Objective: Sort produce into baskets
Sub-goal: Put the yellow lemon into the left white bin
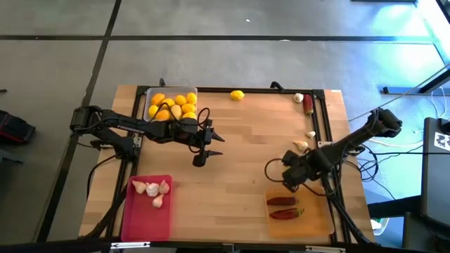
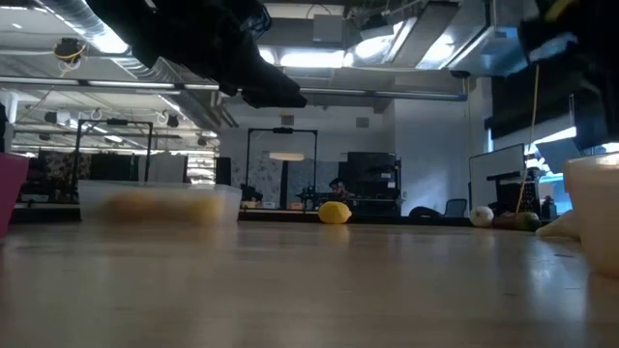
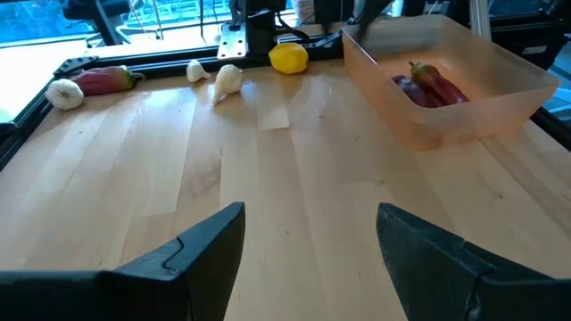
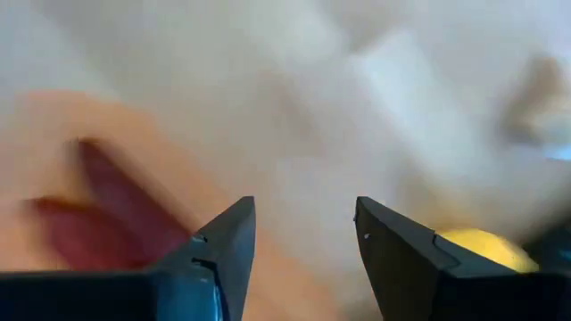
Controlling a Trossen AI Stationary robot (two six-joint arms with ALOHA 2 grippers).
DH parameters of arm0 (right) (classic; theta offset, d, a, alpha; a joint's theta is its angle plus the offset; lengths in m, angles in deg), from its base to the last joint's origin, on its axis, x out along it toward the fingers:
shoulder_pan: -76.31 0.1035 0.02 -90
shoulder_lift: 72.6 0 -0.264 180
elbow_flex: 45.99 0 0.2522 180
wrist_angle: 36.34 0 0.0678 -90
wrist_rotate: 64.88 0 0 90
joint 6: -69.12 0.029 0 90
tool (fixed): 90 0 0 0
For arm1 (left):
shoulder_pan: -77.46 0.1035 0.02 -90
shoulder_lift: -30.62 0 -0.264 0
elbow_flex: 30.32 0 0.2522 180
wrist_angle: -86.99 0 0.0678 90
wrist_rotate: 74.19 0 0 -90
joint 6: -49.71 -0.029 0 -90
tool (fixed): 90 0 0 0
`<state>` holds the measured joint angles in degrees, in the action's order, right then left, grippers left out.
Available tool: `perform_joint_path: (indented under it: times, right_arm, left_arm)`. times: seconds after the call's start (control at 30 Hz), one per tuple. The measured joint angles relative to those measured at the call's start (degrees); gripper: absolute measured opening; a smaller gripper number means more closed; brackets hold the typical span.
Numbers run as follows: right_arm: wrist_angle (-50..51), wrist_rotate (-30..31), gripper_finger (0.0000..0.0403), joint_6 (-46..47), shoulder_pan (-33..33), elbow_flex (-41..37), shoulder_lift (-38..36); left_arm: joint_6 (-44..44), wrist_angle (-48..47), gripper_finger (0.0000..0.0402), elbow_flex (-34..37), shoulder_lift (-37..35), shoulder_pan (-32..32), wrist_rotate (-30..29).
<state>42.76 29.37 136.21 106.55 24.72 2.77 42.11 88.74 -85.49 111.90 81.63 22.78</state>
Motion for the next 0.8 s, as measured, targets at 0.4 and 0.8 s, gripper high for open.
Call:
perform_joint_path:
  times: [0.4,0.8]
  right_arm:
    - [9.86,-3.42,0.0276,3.63,-8.18,-5.24,0.2]
    - [8.7,-11.45,0.0305,7.58,-13.54,-14.95,0.24]
  left_arm:
    - [0.07,-0.06,0.0251,0.0,0.0,0.0,0.01]
    - [-0.13,-0.1,0.0251,0.0,0.0,0.0,0.0]
